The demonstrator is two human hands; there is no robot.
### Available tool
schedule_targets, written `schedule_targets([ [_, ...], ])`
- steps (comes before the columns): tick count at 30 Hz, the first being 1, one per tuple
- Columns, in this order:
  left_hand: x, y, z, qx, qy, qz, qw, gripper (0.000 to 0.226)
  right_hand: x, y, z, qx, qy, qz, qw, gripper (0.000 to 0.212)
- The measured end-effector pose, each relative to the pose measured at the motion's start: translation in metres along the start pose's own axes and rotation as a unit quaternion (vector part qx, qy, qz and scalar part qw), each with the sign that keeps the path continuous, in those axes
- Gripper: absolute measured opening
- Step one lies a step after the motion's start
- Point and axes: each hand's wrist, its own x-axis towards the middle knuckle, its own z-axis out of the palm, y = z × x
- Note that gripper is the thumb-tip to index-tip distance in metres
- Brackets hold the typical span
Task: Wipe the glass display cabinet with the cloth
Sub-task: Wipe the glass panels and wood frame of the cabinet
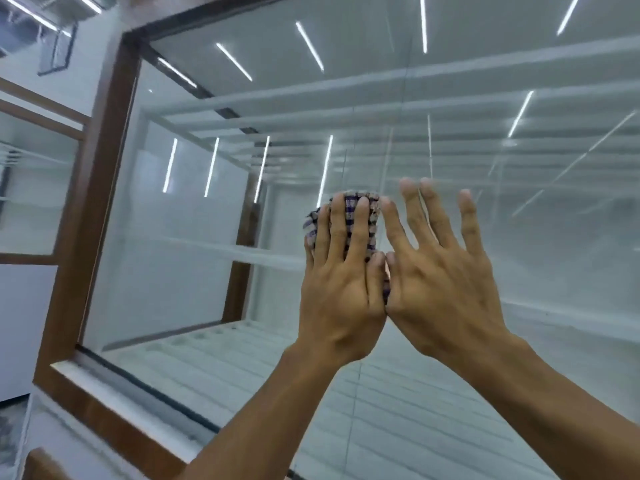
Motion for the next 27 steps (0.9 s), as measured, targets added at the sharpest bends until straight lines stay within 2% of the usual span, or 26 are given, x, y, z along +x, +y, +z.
schedule_targets([
  [6, 0.071, 0.021, -0.007, 0.026, -0.008, 0.009, 1.000, 0.064, 0.043, 0.040, -0.025, 0.051, 0.023, 0.025, 0.998, 0.061],
  [9, 0.100, 0.053, 0.000, 0.038, -0.029, 0.065, 0.997, 0.064, 0.048, 0.082, -0.046, 0.047, 0.019, 0.066, 0.997, 0.060],
  [13, 0.160, 0.133, 0.023, 0.037, -0.050, 0.101, 0.993, 0.066, 0.059, 0.167, -0.086, 0.010, -0.006, 0.096, 0.995, 0.058],
  [17, 0.213, 0.223, 0.051, 0.010, -0.052, 0.114, 0.992, 0.065, 0.075, 0.253, -0.128, -0.009, 0.007, 0.167, 0.986, 0.057],
  [22, 0.245, 0.325, 0.085, -0.024, -0.068, 0.099, 0.992, 0.065, 0.070, 0.344, -0.179, -0.032, -0.025, 0.203, 0.978, 0.062],
  [27, 0.255, 0.408, 0.116, -0.021, -0.083, 0.105, 0.991, 0.066, 0.044, 0.422, -0.228, -0.081, -0.023, 0.220, 0.972, 0.062],
])
